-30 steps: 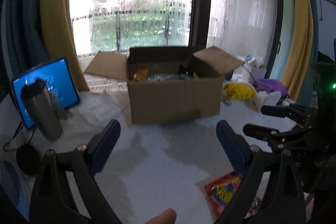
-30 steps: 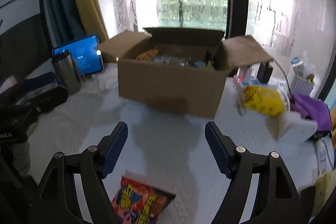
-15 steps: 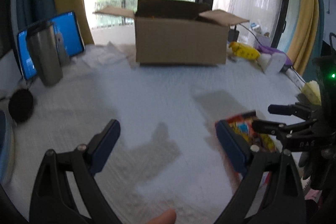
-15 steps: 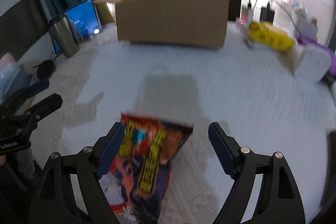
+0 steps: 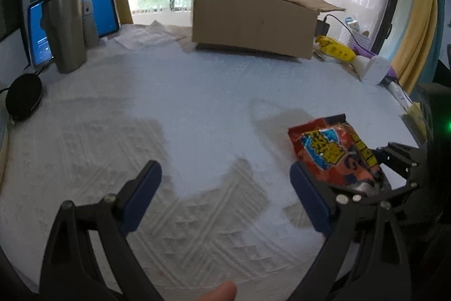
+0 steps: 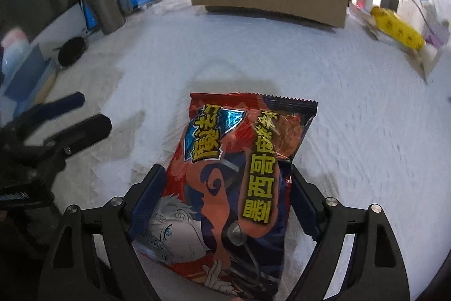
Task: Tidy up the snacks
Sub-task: 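Grasp the red cartoon snack bag with the right gripper and lift, then carry the red bag over the box and lower it inside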
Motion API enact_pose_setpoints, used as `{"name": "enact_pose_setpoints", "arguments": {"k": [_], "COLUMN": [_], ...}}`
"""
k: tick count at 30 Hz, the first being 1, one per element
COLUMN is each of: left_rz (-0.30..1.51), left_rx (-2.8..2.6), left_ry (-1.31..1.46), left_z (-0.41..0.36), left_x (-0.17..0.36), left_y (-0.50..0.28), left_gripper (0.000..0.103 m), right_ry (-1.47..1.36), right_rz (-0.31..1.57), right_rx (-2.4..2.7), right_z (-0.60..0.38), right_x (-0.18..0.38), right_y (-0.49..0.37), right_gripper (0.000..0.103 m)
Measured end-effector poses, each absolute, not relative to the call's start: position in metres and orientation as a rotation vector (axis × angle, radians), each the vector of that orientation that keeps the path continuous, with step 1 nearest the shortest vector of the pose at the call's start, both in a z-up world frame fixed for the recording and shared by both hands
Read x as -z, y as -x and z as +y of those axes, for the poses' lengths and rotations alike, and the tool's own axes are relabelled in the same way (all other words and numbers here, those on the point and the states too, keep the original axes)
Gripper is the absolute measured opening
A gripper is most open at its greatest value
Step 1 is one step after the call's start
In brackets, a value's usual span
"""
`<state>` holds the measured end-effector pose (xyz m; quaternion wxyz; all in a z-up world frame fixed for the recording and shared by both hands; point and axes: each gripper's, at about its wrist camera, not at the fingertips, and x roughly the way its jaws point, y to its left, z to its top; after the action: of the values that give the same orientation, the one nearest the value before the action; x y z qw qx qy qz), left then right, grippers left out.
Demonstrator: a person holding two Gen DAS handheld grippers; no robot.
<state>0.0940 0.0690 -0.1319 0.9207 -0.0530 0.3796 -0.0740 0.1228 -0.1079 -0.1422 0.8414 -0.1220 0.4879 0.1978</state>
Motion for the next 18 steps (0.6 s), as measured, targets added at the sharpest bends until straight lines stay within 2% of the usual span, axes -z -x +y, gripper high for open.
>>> {"name": "enact_pose_setpoints", "arguments": {"k": [2,5,18], "left_rz": [0.783,0.786,0.773], "left_rx": [0.144,0.138,0.127], "left_ry": [0.116,0.116,0.094], "left_z": [0.072,0.073,0.072], "left_x": [0.132,0.132,0.117], "left_y": [-0.095,-0.097,-0.118], "left_gripper": [0.094,0.094,0.094], "right_ry": [0.291,0.264,0.174], "right_rz": [1.013,1.016,0.94], "right_rx": [-0.435,-0.469,-0.486], "right_z": [-0.101,-0.101,-0.116], "right_x": [0.142,0.139,0.098], "right_y": [-0.12,-0.124,-0.159], "right_gripper": [0.071,0.065,0.065]}}
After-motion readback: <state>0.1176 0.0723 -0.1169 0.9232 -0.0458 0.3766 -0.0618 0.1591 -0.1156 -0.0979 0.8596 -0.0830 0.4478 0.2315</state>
